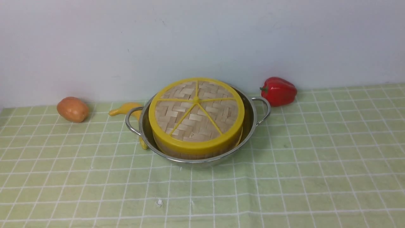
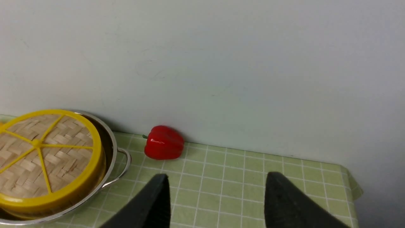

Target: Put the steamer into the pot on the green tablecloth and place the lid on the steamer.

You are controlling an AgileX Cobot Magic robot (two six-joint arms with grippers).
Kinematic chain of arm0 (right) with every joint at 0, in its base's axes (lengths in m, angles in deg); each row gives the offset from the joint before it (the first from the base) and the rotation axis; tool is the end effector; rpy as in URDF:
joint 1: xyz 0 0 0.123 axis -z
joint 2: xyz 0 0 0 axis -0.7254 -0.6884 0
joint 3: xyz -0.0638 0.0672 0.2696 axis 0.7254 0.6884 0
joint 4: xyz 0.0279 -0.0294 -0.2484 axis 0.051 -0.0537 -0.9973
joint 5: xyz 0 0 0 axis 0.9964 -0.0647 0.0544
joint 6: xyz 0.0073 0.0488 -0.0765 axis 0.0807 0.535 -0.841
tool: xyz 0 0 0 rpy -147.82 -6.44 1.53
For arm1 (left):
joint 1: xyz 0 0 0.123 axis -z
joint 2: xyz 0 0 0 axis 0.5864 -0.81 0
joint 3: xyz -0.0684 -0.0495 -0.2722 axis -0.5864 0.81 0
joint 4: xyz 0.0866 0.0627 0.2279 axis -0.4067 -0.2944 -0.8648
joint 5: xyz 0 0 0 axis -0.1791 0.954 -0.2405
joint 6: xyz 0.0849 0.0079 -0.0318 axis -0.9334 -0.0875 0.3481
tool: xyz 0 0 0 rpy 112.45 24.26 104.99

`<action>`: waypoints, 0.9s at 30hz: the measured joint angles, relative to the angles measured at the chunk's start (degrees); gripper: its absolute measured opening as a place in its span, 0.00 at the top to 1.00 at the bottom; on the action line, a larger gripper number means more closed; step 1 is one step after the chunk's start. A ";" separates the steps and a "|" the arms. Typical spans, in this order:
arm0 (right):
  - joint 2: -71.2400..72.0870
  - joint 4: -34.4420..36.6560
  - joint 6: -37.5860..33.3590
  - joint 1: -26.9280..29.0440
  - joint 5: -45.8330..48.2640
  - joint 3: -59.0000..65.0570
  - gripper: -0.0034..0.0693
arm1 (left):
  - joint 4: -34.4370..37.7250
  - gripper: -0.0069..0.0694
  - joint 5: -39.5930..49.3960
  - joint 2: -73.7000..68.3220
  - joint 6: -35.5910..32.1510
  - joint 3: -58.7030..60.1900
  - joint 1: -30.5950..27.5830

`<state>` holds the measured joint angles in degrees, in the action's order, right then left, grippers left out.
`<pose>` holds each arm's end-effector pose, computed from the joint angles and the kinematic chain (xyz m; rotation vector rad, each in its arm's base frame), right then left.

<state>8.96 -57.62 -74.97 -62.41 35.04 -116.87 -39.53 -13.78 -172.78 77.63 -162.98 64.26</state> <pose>0.1212 0.0185 0.5080 -0.0901 2.0874 0.0472 0.2522 -0.1177 0.5795 0.4322 1.8631 -0.1041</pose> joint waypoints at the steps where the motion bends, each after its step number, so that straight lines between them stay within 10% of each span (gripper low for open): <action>1: 0.73 0.58 -0.62 0.00 -0.23 2.04 0.45 | 0.00 0.68 -0.15 3.60 0.00 2.00 0.00; 12: 19.71 3.53 -0.98 0.00 -24.04 39.45 0.95 | 0.00 0.94 -0.15 43.50 0.50 43.43 0.00; 27: 30.69 4.92 -0.34 0.00 -44.88 60.83 0.96 | 0.33 0.94 -29.15 76.20 10.13 97.93 0.00</action>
<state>39.66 -52.70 -75.31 -62.41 -9.84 -56.04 -39.20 -42.94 -96.58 87.76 -65.05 64.26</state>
